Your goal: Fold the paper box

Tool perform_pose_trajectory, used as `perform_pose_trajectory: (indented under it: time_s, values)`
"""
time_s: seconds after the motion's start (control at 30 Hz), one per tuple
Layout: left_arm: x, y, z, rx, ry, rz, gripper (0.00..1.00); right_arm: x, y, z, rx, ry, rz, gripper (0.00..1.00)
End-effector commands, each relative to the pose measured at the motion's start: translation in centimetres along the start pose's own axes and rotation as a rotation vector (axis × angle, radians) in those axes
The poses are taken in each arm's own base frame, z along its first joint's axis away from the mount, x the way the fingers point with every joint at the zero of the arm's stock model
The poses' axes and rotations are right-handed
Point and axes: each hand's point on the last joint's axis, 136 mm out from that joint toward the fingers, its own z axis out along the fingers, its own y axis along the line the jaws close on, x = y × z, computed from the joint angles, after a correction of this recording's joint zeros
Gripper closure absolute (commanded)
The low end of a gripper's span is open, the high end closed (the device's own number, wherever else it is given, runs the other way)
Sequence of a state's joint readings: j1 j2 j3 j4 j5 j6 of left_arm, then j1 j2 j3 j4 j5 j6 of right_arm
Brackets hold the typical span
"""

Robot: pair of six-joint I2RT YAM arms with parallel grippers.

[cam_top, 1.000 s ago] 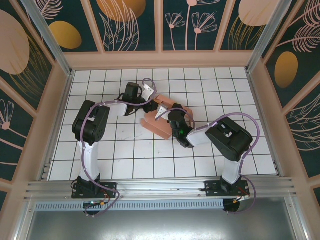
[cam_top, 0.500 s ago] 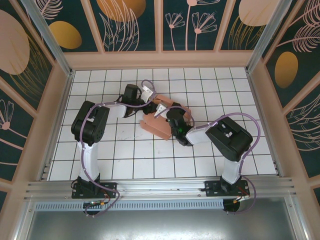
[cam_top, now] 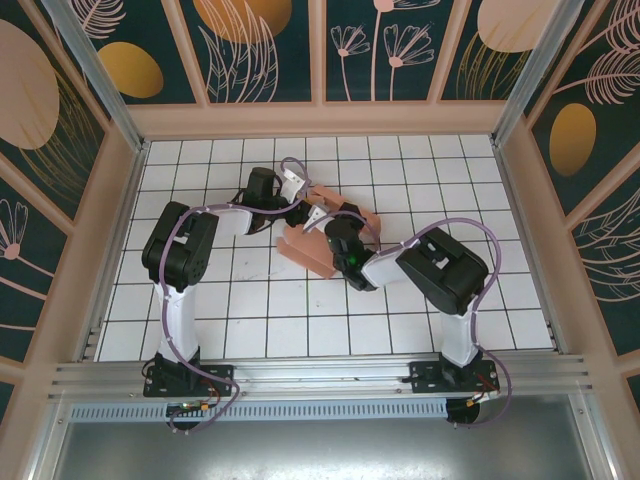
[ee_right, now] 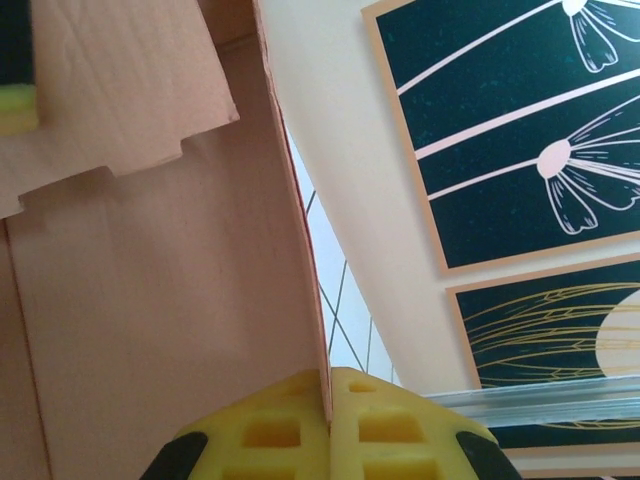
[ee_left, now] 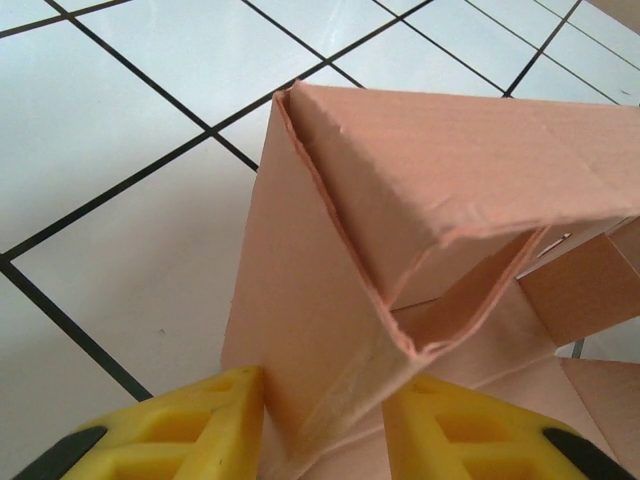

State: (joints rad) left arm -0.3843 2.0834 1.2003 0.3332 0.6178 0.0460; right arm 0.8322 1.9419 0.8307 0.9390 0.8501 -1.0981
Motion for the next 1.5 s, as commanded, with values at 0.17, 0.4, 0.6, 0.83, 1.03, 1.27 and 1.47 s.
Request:
perform_pose_trajectory:
  time_s: [0.17,0.4,0.6,0.83,1.03,1.27,1.47]
  values:
    - [-0.3,0.2,0.0,-0.017,-0.012,-0.022,0.67,-1.4,-0.1,-0.4,0.046,-0.030,0.042,1.00]
    - [-0.2,0.2,0.3,-0.017,-0.016,-0.031,0.78,-1.9,-0.7,-0.5,0.039,-0.045,0.076,1.00]
    - [-0.1,0.1,0.3,-0.019,-0.011,-0.025,0.82,-2.2,-0.9,-0.8,0.012,-0.060,0.134,0.96]
    - [0.1,0.4,0.2,-0.041,-0.005,-0.023,0.82,-3.9,-1.5,-2.6,-0.136,-0.160,0.298,0.55]
    - [0.0,0.8,0.3,-0.058,-0.013,-0.025,0.82,-4.7,-2.2,-4.9,-0.285,-0.230,0.450,0.33]
    - [0.3,0.8,0.3,-0.062,-0.010,-0.029,0.81,-4.7,-6.4,-7.3,-0.418,-0.294,0.812,0.29]
    - [0.9,0.7,-0.2,-0.099,-0.037,-0.003,0.80,-2.4,-9.2,-4.7,-0.483,-0.145,1.176,0.32]
